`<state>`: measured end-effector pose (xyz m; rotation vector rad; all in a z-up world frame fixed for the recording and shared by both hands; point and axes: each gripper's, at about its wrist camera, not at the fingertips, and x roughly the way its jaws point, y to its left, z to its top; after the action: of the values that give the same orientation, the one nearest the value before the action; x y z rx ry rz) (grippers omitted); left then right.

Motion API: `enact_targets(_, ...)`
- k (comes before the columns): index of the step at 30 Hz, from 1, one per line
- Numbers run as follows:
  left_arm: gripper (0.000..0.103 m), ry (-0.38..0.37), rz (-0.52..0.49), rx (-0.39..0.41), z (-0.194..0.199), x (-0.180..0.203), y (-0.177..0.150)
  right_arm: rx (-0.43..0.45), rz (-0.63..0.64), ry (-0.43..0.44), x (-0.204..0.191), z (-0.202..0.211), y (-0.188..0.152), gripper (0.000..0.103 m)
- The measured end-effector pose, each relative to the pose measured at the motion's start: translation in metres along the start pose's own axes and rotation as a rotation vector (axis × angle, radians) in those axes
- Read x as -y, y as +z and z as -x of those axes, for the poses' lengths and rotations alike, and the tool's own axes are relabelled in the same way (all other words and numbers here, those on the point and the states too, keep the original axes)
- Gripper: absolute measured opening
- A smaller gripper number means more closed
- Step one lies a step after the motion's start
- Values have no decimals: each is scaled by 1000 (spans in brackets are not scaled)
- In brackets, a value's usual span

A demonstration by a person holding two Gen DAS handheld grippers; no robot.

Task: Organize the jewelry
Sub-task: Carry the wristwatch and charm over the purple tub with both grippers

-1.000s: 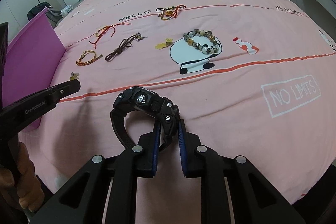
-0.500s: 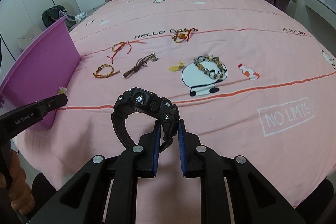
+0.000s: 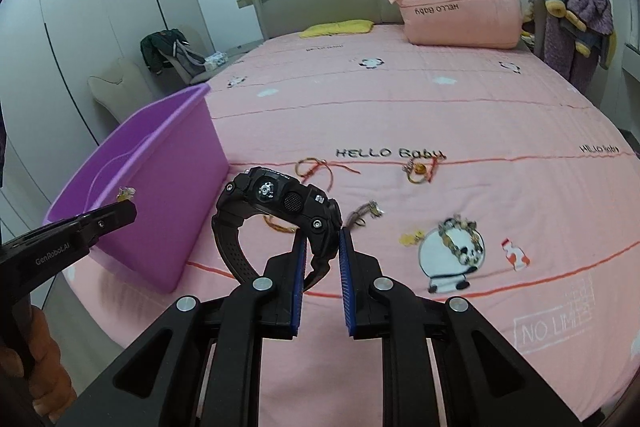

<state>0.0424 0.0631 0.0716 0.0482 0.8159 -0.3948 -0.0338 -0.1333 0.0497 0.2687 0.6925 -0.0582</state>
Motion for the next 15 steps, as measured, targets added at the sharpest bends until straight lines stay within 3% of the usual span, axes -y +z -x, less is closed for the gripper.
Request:
enact_targets(8, 4, 132, 81, 46, 22, -53, 33, 23, 92, 158, -70, -16, 58, 16)
enact_targets(15, 4, 264, 177, 23, 22, -114, 48, -5, 183, 247, -137, -43, 86, 16)
